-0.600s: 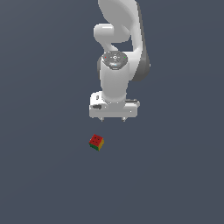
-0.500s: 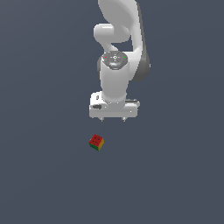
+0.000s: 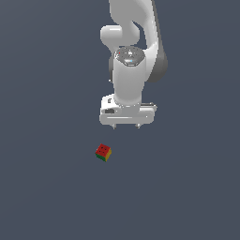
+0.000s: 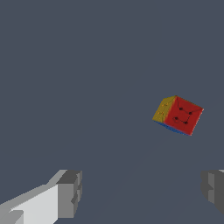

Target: Pick up the object and move it to a goal position.

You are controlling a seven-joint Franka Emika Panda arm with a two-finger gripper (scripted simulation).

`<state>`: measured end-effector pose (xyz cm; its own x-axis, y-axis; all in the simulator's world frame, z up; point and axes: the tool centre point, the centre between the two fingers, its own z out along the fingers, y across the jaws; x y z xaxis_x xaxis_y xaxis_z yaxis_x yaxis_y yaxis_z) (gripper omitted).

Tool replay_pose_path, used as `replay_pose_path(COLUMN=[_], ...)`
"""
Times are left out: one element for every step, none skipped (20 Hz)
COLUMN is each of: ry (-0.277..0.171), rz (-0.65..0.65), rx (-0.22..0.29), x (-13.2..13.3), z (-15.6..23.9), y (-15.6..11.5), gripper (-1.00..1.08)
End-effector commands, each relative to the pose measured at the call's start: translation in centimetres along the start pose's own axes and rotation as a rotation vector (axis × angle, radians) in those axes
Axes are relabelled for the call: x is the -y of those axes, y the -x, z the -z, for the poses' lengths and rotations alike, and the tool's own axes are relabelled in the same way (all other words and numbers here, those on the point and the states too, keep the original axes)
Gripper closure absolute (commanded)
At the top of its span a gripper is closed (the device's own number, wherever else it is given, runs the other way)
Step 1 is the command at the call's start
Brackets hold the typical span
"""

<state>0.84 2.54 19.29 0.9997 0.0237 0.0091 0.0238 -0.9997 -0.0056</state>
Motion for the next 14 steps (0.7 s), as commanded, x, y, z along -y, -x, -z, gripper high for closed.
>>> replay_pose_path(ry=[0.000,0.000,0.000,0.000,0.000,-0.001,-0.001,-0.002,-0.002,-0.003,-0.003,-0.004,-0.004,-0.005], rz=[0.001,0.003,0.003,0.000,-0.004,-0.011,-0.019,-0.029,-0.041,-0.055,-0.070,-0.088,-0.107,-0.128], rx=[0.001,0.001,0.001,0.001,0.001,0.001,0.001,0.002,0.002,0.002,0.003,0.003,0.003,0.004], x=[0.0,0.0,0.1,0.0,-0.1,-0.2,-0.4,-0.6,-0.8,-1.1,-1.5,-1.8,-2.2,-2.7], z=[0.0,0.0,0.0,0.0,-0.1,-0.2,-0.4,-0.6,-0.8,-1.1,-1.5,-1.8,-2.2,-2.7], y=[0.1,0.1,0.1,0.0,0.0,-0.1,-0.2,-0.3,-0.5,-0.6,-0.8,-1.0,-1.2,-1.4], gripper=[-0.92,-0.92,-0.92,-0.92,-0.92,-0.92,-0.92,-0.92,-0.92,-0.92,-0.92,-0.92,-0.92,-0.92])
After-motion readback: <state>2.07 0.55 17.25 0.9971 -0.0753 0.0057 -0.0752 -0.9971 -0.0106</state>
